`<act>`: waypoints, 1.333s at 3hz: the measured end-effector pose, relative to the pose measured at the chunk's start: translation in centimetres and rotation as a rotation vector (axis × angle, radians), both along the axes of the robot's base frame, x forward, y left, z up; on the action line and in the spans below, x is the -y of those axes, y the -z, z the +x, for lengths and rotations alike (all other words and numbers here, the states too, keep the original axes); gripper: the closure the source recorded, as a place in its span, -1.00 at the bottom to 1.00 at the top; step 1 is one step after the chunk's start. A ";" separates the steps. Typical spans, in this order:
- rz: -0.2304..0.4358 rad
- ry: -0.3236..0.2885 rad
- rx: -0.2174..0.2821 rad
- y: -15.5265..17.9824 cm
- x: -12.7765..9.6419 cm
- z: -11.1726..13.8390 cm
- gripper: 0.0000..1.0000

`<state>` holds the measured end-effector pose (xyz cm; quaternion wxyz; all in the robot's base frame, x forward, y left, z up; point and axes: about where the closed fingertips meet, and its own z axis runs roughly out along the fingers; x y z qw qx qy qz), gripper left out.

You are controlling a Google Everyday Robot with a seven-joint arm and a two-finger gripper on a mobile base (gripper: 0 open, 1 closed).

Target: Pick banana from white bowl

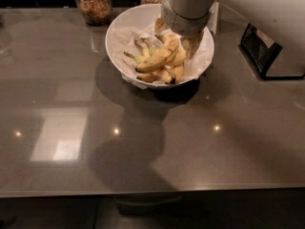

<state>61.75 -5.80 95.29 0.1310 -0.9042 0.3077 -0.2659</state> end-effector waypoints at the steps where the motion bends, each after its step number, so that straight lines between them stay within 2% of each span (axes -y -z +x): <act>1: -0.024 -0.015 -0.008 0.8 -0.2 0.3 -0.30; 3: -0.061 -0.041 -0.034 2.4 -0.5 1.2 -0.24; 4: -0.074 -0.035 -0.043 3.1 -0.1 1.8 -0.12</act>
Offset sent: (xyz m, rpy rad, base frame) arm 0.0108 0.0081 -0.0231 -0.0650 0.0317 0.0560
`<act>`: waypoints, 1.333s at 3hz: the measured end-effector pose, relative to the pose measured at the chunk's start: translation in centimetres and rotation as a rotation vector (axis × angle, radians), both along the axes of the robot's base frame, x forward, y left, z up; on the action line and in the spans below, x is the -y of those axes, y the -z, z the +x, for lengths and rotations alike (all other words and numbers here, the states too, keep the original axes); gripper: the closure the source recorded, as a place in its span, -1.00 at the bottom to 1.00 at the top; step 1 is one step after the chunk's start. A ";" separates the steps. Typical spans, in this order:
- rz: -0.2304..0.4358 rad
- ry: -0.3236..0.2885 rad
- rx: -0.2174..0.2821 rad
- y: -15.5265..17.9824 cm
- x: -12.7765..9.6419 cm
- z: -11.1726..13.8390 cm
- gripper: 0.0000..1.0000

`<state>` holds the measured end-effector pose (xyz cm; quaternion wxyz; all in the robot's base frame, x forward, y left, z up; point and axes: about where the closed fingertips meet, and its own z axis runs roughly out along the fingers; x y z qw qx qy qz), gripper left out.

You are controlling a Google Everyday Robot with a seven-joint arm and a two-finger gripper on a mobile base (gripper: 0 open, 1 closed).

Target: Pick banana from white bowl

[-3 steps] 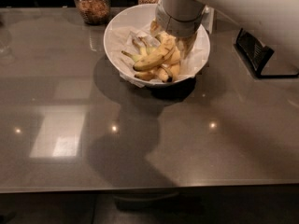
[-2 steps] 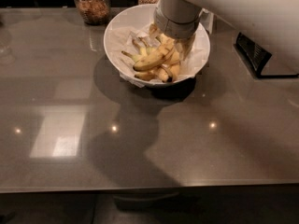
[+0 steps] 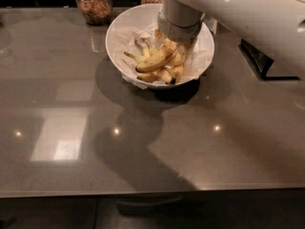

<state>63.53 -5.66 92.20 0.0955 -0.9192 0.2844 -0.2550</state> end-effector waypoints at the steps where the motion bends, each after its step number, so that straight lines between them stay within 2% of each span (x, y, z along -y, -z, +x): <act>1: -0.007 0.007 -0.004 0.4 0.3 0.5 0.26; 2: -0.005 0.011 -0.007 0.5 0.3 0.5 0.73; 3: 0.017 0.024 -0.019 0.3 0.4 0.5 1.00; 4: 0.041 0.036 -0.023 -0.3 0.6 0.2 1.00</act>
Offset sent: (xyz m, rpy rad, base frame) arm 0.0089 -0.0063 -0.0063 0.0058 0.0170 -0.0251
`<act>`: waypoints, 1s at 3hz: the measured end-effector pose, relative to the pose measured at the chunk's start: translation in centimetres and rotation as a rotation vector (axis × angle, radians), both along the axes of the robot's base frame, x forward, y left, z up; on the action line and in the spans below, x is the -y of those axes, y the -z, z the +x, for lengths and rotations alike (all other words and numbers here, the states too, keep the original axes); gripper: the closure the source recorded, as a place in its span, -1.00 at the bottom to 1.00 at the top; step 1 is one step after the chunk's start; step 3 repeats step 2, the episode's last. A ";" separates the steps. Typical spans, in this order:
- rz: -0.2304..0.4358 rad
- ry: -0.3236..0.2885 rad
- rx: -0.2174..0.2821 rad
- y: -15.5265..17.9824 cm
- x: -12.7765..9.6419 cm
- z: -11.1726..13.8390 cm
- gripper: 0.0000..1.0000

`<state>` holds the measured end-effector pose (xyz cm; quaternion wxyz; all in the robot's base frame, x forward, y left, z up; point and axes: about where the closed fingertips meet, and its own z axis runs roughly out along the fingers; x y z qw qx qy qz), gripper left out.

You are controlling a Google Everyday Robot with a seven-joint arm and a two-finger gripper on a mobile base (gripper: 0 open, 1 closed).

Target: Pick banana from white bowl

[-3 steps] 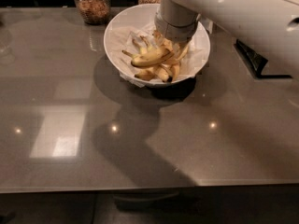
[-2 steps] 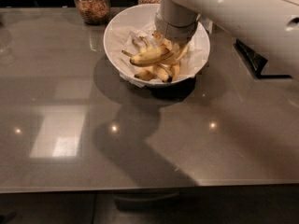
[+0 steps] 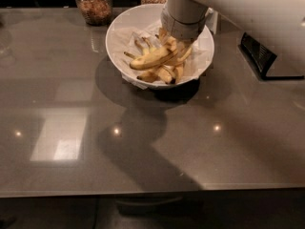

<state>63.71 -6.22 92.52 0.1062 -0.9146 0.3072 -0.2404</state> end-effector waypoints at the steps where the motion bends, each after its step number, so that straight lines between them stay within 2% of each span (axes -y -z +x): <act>1: 0.038 0.022 0.003 -1.5 1.0 -1.3 1.00; 2: 0.092 0.045 -0.008 -3.2 2.4 -3.3 1.00; 3: 0.092 0.045 -0.008 -3.2 2.4 -3.3 1.00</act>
Offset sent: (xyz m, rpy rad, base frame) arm -0.0600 -0.0435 0.0528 0.1716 0.0294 -0.0773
